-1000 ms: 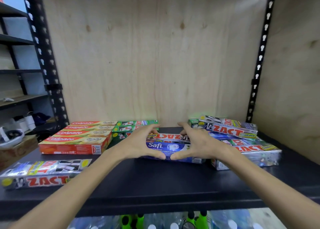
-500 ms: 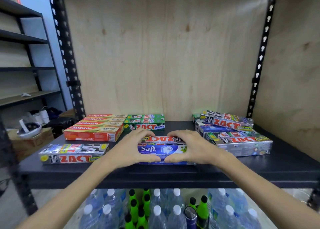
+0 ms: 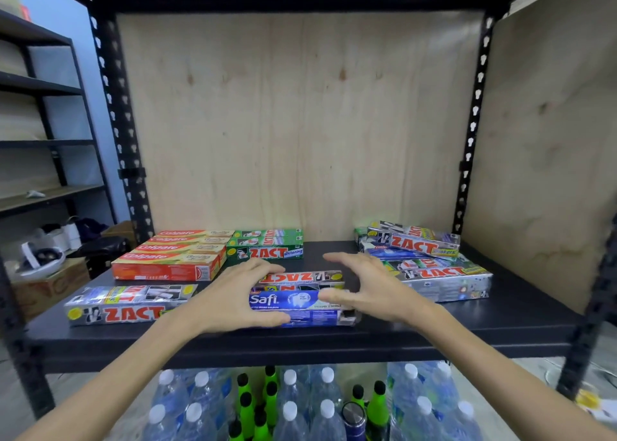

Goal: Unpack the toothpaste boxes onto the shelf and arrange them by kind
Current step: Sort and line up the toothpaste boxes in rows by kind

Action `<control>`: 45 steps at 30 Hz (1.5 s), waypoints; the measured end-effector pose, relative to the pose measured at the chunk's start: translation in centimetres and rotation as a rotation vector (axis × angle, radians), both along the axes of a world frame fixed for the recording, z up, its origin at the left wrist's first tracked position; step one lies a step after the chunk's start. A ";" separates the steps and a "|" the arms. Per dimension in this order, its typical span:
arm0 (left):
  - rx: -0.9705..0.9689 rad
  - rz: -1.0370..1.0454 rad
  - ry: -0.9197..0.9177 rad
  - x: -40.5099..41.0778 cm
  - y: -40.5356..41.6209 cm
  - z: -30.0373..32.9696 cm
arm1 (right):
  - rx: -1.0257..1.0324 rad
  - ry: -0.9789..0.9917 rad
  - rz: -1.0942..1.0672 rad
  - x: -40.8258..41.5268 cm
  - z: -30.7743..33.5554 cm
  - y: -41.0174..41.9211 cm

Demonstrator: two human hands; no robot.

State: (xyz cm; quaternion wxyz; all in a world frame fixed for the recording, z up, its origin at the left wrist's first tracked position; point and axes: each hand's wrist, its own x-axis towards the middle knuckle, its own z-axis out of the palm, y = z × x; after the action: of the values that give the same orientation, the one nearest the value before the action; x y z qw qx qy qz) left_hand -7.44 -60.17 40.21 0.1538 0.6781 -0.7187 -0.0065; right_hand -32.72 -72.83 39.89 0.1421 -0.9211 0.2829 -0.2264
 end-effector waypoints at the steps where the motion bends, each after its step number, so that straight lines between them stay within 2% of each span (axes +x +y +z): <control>1: 0.010 -0.014 0.000 -0.3 -0.1 0.2 | -0.002 -0.016 -0.011 -0.6 0.1 -0.4; 6: 0.027 -0.054 0.060 -2.9 -2.0 0.8 | -0.042 -0.096 -0.120 -3.6 0.3 -3.2; 10: -0.029 -0.083 0.158 -5.8 -5.0 1.2 | -0.105 -0.178 -0.221 -6.6 0.5 -5.3; 17: -0.056 -0.036 0.268 -11.7 -11.2 2.2 | -0.221 -0.197 -0.516 -12.5 0.2 -9.7; 20: 0.003 0.050 0.288 -13.5 -13.9 2.0 | -0.180 -0.206 -0.655 -14.6 -0.2 -11.0; 23: 0.025 0.131 0.306 -14.7 -15.7 1.1 | -0.046 -0.097 -0.752 -16.0 -0.8 -12.0; 25: 0.017 0.180 0.310 -15.4 -16.2 0.7 | 0.093 -0.044 -0.751 -16.4 -1.2 -12.3; 28: -0.004 0.228 0.318 -16.4 -16.3 0.6 | 0.212 -0.109 -0.704 -16.2 -1.7 -12.4; 38: -0.060 0.233 0.510 -18.6 -15.8 0.0 | 0.064 -0.193 -0.594 -15.7 -1.9 -9.7; 41: -0.133 0.218 0.586 -18.9 -15.6 -0.1 | 0.028 -0.263 -0.574 -15.7 -2.0 -9.4; 45: -0.242 0.210 0.573 -18.8 -15.1 0.3 | 0.022 -0.357 -0.532 -15.6 -2.0 -9.3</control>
State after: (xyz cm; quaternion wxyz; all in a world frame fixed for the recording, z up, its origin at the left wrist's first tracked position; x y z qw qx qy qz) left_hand -26.24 -75.26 40.55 0.4292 0.6957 -0.5679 -0.0958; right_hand -48.36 -82.15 37.88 0.1354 -0.7589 0.4869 -0.4107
